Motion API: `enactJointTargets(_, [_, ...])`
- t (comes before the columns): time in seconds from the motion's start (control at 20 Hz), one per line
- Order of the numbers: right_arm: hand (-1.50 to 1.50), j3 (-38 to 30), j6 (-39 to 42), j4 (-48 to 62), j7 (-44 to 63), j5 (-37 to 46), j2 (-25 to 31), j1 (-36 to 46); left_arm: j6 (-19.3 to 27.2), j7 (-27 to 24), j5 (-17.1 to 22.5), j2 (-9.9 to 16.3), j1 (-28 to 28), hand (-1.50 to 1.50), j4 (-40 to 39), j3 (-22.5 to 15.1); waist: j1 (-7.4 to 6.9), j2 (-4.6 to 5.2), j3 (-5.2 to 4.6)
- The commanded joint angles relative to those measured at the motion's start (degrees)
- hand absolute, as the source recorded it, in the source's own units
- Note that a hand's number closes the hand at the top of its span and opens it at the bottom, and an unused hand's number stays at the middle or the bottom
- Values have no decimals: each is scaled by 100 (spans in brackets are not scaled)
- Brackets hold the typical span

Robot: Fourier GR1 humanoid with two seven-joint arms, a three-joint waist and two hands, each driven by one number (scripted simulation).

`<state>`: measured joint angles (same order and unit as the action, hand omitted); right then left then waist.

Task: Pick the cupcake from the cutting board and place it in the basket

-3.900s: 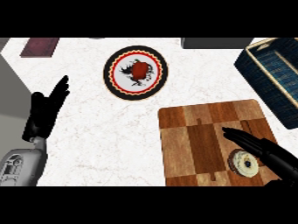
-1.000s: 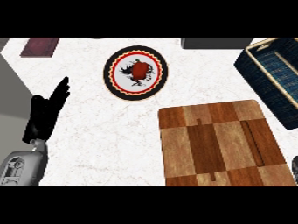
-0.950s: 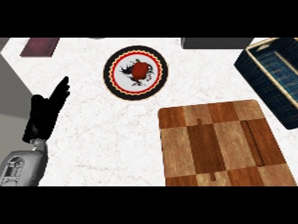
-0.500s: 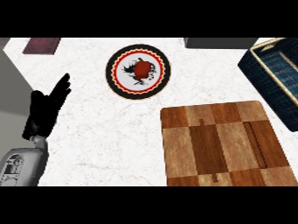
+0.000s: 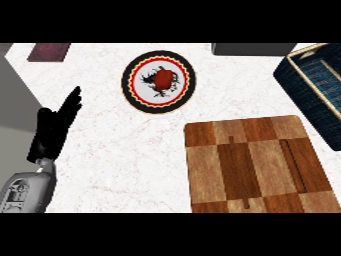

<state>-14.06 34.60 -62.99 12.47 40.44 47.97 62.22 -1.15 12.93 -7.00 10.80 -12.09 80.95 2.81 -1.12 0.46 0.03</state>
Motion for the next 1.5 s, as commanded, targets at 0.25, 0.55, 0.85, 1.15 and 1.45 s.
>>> enactJointTargets(0.25, [150,105,-884,1766,-1813,345,239,-154,27,-104,-107,-48,96,0,-73,-29,-28,0,-2])
enactJointTargets(0.55, [150,204,-1350,2599,-2367,602,128,-178,8,121,-52,100,-499,0,-413,207,0,11,-1])
enactJointTargets(0.85, [-150,-343,-1144,3443,-1850,172,-132,65,109,219,-157,-84,-374,0,-298,29,-18,7,1])
enactJointTargets(1.15, [-150,-743,-1801,3803,-2548,-98,-110,-71,-27,227,-66,28,-284,0,-65,99,-29,13,5])
enactJointTargets(1.45, [-150,-1430,-2353,3833,-2359,-631,59,172,52,-240,-105,-51,-33,0,-302,135,-2,7,0])
